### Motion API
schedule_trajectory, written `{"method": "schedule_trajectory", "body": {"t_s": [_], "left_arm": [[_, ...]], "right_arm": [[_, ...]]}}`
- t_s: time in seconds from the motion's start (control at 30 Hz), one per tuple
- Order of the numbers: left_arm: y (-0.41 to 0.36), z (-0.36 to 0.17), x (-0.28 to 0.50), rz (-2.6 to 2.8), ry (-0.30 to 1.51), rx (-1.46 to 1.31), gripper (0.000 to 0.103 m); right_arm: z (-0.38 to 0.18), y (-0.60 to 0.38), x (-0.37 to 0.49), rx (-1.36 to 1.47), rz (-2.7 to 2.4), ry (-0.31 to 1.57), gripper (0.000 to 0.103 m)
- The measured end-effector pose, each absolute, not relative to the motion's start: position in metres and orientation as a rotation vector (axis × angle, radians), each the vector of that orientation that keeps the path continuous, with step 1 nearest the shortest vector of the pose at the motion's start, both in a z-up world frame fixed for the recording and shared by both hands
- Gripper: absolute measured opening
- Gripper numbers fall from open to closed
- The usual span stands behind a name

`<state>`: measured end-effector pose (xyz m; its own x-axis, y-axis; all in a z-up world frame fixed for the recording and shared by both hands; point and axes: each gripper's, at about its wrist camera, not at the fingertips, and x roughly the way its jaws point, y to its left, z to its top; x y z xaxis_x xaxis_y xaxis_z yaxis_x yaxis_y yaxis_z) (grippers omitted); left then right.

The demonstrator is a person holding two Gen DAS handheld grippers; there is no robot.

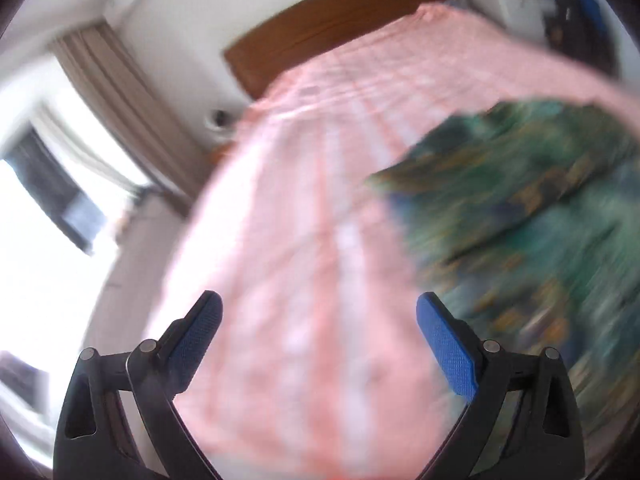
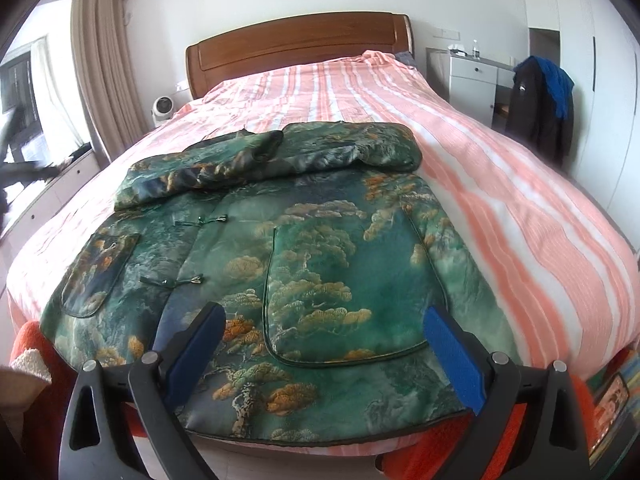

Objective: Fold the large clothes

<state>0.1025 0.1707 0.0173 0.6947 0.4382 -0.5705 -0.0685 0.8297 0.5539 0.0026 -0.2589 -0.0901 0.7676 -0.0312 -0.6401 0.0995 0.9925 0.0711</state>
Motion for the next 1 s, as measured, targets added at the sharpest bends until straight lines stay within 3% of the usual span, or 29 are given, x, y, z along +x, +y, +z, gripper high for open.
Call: {"method": "schedule_trajectory", "body": {"t_s": [0.13, 0.27, 0.4, 0.57, 0.77, 1.0], "left_arm": [[0.232, 0.066, 0.047, 0.56, 0.73, 0.815, 0.102], [0.253, 0.079, 0.023, 0.558, 0.734, 0.545, 0.103], [0.221, 0.008, 0.035, 0.261, 0.77, 0.098, 0.103], [0.117, -0.092, 0.077, 0.026, 0.815, -0.037, 0.102], [0.064, -0.112, 0.084, -0.11, 0.794, -0.12, 0.102], [0.076, -0.134, 0.068, -0.027, 0.841, -0.12, 0.102]], "right_arm": [[-0.073, -0.267, 0.005, -0.03, 0.033, 0.725, 0.098], [-0.031, -0.289, 0.016, -0.279, 0.031, 0.7, 0.098], [0.008, -0.317, 0.031, -0.263, -0.072, 0.664, 0.1], [-0.009, -0.313, 0.031, -0.113, -0.11, 0.684, 0.1], [-0.057, -0.299, 0.015, 0.087, -0.209, 0.672, 0.1], [-0.08, -0.286, 0.01, 0.061, -0.245, 0.648, 0.1]]}}
